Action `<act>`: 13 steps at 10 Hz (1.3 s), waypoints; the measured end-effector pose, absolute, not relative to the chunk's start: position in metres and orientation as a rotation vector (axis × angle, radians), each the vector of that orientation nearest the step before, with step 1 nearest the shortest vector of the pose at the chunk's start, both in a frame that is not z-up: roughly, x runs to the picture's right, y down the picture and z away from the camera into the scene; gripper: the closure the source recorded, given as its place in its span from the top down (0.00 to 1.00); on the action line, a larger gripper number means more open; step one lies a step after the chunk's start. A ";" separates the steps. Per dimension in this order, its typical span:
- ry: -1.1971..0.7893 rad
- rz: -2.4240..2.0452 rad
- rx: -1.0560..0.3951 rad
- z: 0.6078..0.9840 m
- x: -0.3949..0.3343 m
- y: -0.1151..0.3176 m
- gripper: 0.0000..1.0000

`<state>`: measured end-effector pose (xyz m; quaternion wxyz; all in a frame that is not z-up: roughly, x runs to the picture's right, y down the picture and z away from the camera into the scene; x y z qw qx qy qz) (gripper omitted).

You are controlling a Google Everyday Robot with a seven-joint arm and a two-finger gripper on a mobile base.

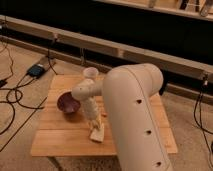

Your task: Wipe the white sponge on the table

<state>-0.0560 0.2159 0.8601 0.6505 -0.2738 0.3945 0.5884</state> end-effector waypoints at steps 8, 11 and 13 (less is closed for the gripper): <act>0.702 1.251 -0.661 0.862 -0.161 0.173 0.00; 0.671 1.205 -0.728 0.840 -0.189 0.196 0.00; 0.677 1.158 -0.785 0.820 -0.197 0.227 0.00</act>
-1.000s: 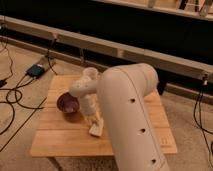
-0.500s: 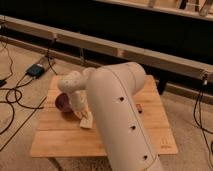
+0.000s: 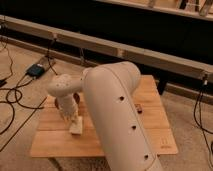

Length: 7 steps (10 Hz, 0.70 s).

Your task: Wipe the white sponge on the table

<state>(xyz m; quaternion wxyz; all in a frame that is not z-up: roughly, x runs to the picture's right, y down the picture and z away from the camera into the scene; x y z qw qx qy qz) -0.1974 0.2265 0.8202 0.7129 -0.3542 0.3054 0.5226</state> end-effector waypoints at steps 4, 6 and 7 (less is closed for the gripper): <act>0.735 1.103 -0.820 0.796 -0.166 0.257 0.00; 0.784 1.113 -0.787 0.795 -0.126 0.254 0.00; 0.806 1.129 -0.762 0.797 -0.109 0.250 0.00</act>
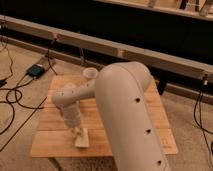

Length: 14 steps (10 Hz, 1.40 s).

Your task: Wipe the white sponge on the table

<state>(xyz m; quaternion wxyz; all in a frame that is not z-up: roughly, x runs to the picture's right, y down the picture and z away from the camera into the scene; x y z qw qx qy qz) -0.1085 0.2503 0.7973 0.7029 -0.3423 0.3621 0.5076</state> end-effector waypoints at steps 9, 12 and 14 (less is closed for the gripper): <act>0.618 1.317 -0.699 0.810 -0.106 0.163 0.32; 0.560 1.306 -0.680 0.785 -0.108 0.146 0.62; 0.558 1.308 -0.675 0.784 -0.106 0.145 0.66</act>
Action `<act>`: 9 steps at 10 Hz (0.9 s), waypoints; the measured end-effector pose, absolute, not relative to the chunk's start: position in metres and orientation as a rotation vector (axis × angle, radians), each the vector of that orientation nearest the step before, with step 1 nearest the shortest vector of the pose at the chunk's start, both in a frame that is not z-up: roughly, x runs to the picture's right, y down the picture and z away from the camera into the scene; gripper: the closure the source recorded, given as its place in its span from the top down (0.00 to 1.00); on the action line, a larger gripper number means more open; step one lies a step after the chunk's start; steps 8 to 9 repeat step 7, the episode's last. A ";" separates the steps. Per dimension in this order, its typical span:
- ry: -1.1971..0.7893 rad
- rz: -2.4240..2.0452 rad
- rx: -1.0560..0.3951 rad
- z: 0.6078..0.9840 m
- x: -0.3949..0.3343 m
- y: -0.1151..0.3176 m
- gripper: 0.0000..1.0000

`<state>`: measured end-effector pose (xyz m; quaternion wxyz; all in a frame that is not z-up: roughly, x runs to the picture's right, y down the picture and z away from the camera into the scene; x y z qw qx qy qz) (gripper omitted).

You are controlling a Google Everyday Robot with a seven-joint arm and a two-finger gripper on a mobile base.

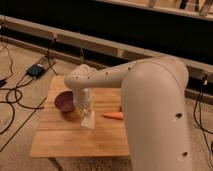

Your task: Wipe the white sponge on the table

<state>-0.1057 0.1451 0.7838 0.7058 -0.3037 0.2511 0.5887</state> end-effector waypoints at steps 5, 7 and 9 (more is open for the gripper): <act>0.558 1.308 -0.676 0.784 -0.107 0.145 0.66; 0.559 1.308 -0.677 0.784 -0.107 0.146 0.66; 0.559 1.308 -0.677 0.784 -0.107 0.146 0.66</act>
